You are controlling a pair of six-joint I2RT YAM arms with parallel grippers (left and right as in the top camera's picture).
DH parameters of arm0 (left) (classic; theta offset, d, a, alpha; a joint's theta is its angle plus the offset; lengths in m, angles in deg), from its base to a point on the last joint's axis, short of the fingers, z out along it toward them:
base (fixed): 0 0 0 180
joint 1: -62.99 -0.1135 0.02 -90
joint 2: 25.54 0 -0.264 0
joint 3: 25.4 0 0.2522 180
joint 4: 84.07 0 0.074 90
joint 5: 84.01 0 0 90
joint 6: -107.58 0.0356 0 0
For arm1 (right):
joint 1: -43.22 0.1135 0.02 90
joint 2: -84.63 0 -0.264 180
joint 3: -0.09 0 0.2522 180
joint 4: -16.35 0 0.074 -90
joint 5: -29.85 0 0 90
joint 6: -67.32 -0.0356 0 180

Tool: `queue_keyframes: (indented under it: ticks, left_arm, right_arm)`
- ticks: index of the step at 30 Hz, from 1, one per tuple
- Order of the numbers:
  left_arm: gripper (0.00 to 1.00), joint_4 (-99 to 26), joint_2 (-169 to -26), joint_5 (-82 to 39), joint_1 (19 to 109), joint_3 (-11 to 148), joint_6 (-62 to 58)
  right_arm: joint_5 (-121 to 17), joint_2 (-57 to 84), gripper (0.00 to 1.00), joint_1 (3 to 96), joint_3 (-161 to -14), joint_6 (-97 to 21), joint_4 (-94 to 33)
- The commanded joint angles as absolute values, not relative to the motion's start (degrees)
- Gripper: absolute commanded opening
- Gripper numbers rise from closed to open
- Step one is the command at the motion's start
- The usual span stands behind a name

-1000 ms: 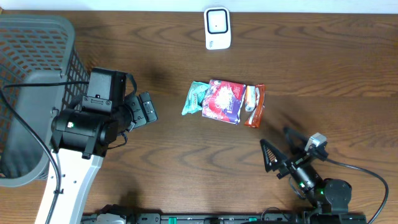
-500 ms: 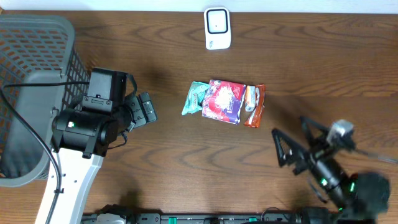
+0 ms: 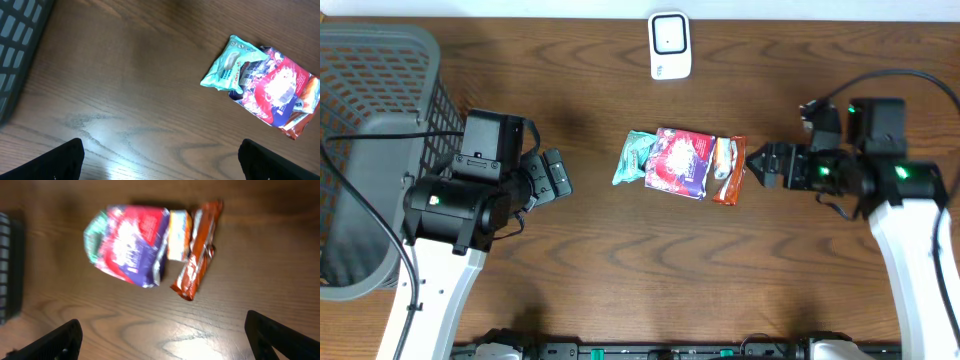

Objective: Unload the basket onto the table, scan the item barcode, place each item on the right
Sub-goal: 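Retract the left arm and reach the right gripper toward the packets, then grasp the red-orange packet with the right gripper and lift it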

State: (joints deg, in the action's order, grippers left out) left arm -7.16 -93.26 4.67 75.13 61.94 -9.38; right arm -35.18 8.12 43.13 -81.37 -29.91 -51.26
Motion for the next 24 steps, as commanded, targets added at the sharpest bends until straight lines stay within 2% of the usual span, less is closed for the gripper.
queue_keyframes:
  ticks: [1,8,17,23,24]
  left_arm:
    - [0.98,-6.9,-93.4,5.2,74.9,61.7,-9.0]
    - [0.98,-6.9,-93.4,5.2,74.9,61.7,-9.0]
    - [0.98,-6.9,-93.4,5.2,74.9,61.7,-9.0]
    - [0.98,-6.9,-93.4,5.2,74.9,61.7,-9.0]
    - [0.98,-6.9,-93.4,5.2,74.9,61.7,-9.0]
  right_arm:
    - [-35.2,-0.7,0.99,42.9,-82.5,-28.4,-49.5]
    - [-32.8,-13.5,0.99,42.9,-82.5,-28.4,-44.3]
    - [-33.3,-20.4,0.98,42.9,-82.5,-31.4,-38.3]
    - [-37.5,-20.8,0.51,42.9,-82.5,-34.3,-36.2]
    - [-38.7,-20.8,0.47,42.9,-82.5,-34.7,-35.8]
